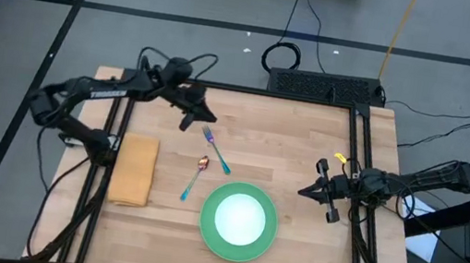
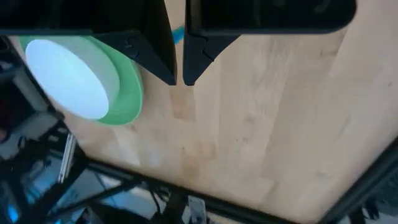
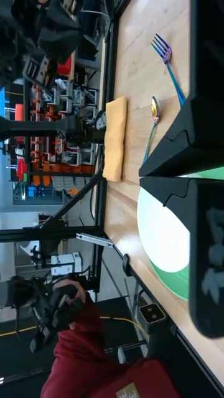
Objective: Set table place
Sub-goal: Put the violet fork to the left of the green plate
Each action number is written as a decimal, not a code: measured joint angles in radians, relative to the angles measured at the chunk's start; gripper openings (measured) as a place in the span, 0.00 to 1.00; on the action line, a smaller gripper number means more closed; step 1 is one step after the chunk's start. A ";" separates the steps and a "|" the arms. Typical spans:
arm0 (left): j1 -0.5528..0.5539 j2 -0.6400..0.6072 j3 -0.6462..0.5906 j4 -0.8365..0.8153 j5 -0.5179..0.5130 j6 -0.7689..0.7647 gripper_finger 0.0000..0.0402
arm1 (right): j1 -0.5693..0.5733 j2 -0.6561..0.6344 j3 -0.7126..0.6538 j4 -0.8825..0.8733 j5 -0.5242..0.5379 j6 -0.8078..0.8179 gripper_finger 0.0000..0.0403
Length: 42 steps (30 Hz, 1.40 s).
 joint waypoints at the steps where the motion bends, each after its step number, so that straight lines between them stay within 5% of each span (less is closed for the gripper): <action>1: -0.002 0.025 0.035 -0.035 0.000 0.034 0.08 | 0.000 0.000 0.000 0.000 0.000 0.000 0.00; 5: -0.016 0.105 0.167 -0.201 -0.024 0.203 0.08 | 0.000 0.000 0.000 0.000 0.000 0.001 0.00; 12: -0.037 0.212 0.362 -0.539 -0.216 0.548 0.08 | 0.000 0.000 0.000 -0.001 0.000 0.009 0.00; 23: -0.047 0.297 0.410 -0.557 -0.241 0.715 0.09 | 0.000 0.000 0.000 -0.001 0.030 0.022 0.08; 27: -0.059 0.331 0.410 -0.584 -0.221 0.730 0.20 | 0.000 0.000 0.000 -0.001 0.031 0.024 0.12; 35: -0.155 0.384 0.410 -0.603 -0.389 0.760 0.48 | 0.000 0.000 0.000 -0.001 0.031 0.021 0.16; 42: -0.270 0.427 0.410 -0.602 -0.567 0.810 0.54 | 0.000 0.000 0.000 -0.001 0.031 0.026 0.16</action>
